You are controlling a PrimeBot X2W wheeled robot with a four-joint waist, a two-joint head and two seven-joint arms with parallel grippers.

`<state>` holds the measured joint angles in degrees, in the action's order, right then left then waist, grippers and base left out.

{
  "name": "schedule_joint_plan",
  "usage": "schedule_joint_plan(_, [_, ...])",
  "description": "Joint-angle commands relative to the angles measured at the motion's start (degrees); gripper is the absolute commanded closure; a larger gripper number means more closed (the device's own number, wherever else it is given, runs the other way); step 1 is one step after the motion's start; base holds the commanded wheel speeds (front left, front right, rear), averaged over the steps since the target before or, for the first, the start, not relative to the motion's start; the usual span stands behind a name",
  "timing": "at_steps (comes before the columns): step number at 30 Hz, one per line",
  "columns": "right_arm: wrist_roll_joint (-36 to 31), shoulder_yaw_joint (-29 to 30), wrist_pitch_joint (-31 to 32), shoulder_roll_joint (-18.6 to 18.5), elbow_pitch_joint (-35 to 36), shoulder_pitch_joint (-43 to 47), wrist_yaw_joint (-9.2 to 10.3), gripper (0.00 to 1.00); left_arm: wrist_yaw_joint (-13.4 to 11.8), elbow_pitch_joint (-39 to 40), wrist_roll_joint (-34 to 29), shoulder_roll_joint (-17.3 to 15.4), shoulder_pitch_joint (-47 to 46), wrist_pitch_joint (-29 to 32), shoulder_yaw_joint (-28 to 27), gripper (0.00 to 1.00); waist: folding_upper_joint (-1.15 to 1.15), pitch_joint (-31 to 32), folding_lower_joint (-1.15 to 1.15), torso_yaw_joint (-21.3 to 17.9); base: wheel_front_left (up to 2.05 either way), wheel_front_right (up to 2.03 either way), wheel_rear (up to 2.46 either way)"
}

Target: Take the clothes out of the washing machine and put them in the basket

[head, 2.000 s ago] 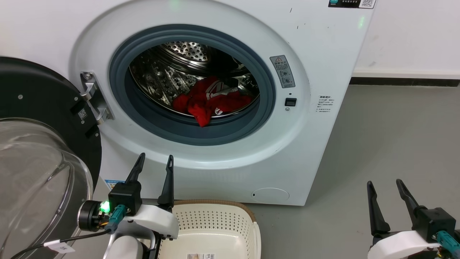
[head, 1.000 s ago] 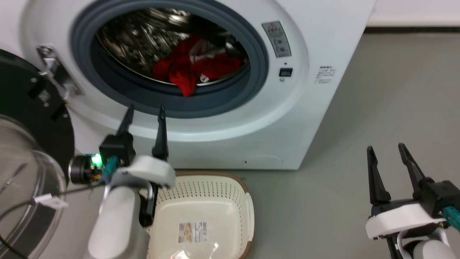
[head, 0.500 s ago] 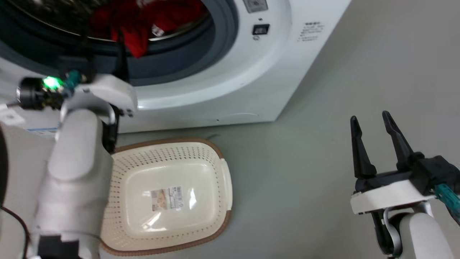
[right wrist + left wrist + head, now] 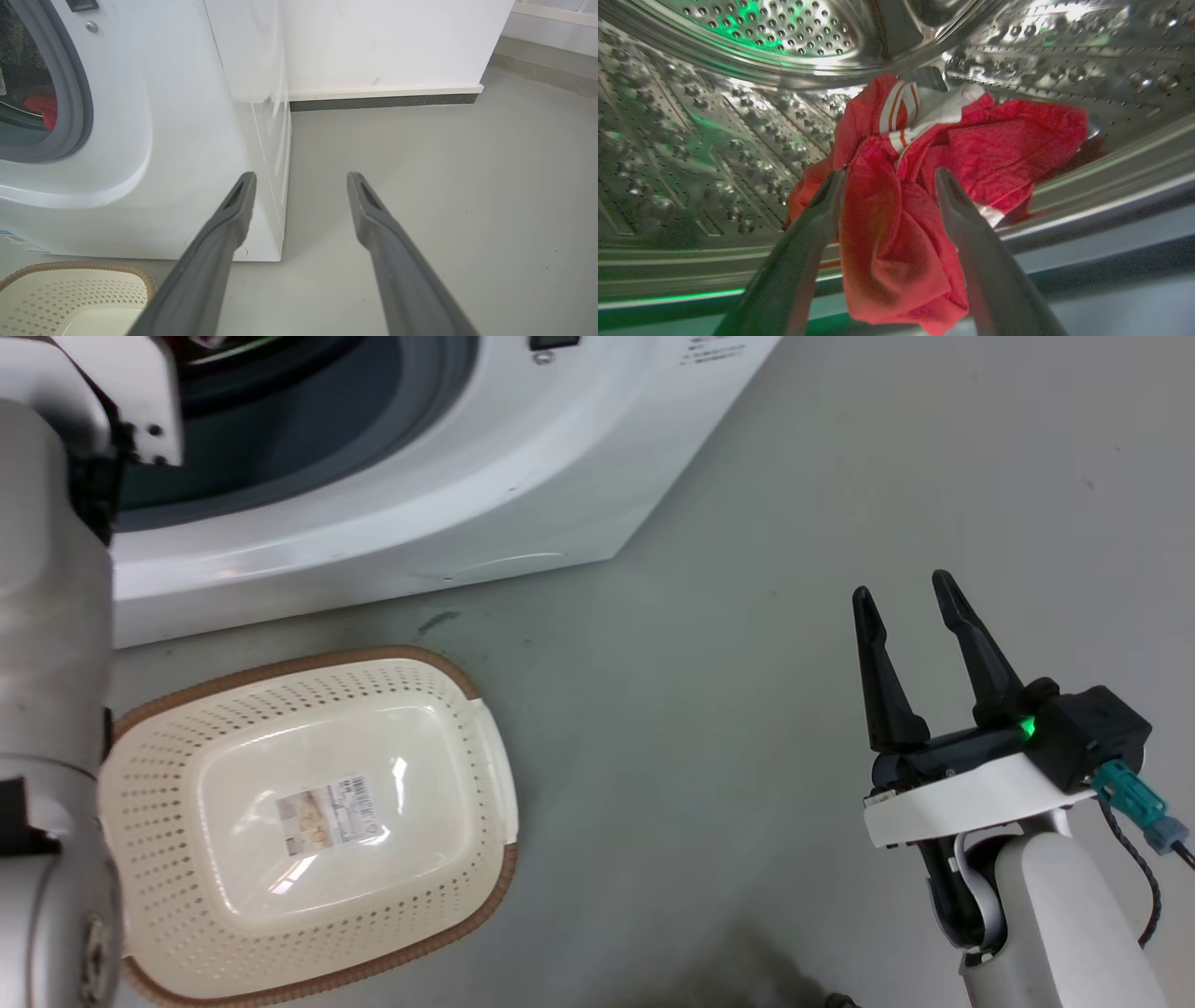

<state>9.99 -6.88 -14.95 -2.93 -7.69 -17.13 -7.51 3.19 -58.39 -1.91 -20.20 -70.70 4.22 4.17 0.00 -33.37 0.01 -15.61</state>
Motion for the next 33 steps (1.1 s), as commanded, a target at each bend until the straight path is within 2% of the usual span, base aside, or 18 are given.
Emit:
schedule_joint_plan(1, [0.49, -0.2, -0.28, 0.1, 0.05, -1.14, 0.04, 0.0, 0.32, -1.03, -0.16, -0.76, -1.63, 1.85, 0.18, 0.0, 0.0, -1.44, -0.01, -1.64, 0.0, 0.0, 0.0])
schedule_joint_plan(6, [1.72, -0.71, -0.26, 0.11, 0.42, -1.73, 0.04, 0.0, 1.16, -4.97, -1.18, -2.78, -6.1, 11.33, 1.74, 0.0, 0.0, -2.72, -0.01, -2.8, 0.0, 0.0, 0.0])
schedule_joint_plan(10, [2.71, -1.24, -0.27, 0.1, 0.57, -2.06, 0.04, 0.0, 0.67, -7.57, -1.78, -4.12, -8.16, 18.93, 2.38, 0.0, 0.0, -3.34, -0.01, -3.5, 0.0, 0.0, 0.0])
schedule_joint_plan(14, [3.27, -1.42, -0.27, 0.1, 0.5, -2.0, 0.04, 0.0, 0.33, -9.27, -1.82, -4.1, -8.89, 25.21, 2.95, 0.0, 0.0, -3.78, -0.01, -3.85, 0.0, 0.0, 0.0])
schedule_joint_plan(15, [3.37, -1.45, -0.27, 0.1, 0.42, -2.07, 0.04, 0.0, 0.32, -9.68, -1.55, -3.95, -9.0, 26.61, 2.92, 0.46, 0.0, -3.85, -0.01, -3.89, 0.0, 0.0, 0.0])
schedule_joint_plan(17, [3.37, -1.55, -0.27, 0.1, 0.25, -2.28, 0.04, 0.0, -0.15, -9.36, -1.32, -3.75, -9.08, 27.79, 3.03, 1.0, 0.0, -3.95, -0.01, -3.91, 0.0, 0.0, 0.0])
schedule_joint_plan(21, [3.43, -1.61, -0.28, 0.1, -0.13, -2.56, 0.04, 0.0, -1.36, -8.27, -0.78, -3.82, -8.46, 28.57, 2.89, 1.0, 0.0, -3.74, -0.01, -3.97, 0.0, 0.0, 0.0])
schedule_joint_plan(24, [3.25, -1.25, -0.28, 0.09, -0.43, -2.53, 0.04, 0.0, -2.57, -6.1, -0.49, -3.8, -7.58, 25.93, 2.79, 1.0, 0.0, -3.1, -0.01, -3.76, 0.0, 0.0, 0.0])
schedule_joint_plan(31, [2.11, -0.05, -0.26, 0.09, -1.48, -1.45, 0.04, 0.0, -5.8, 1.2, 0.14, -3.96, -1.32, 7.53, 2.81, 1.0, 0.0, 1.05, -0.01, -2.35, 0.0, 0.0, 0.0])
schedule_joint_plan(32, [2.11, -0.05, -0.26, 0.09, -1.48, -1.45, 0.04, 0.0, -5.8, 1.2, 0.14, -3.96, -1.32, 7.53, 2.81, 1.0, 0.0, 1.05, -0.01, -2.35, 0.0, 0.0, 0.0])
schedule_joint_plan(33, [1.69, 0.15, -0.26, 0.09, -1.68, -1.09, 0.04, 0.0, -6.25, 1.8, 0.71, -3.63, -0.26, 4.8, 2.37, 1.0, 0.0, 2.04, -0.01, -2.05, 0.0, 0.0, 0.0])
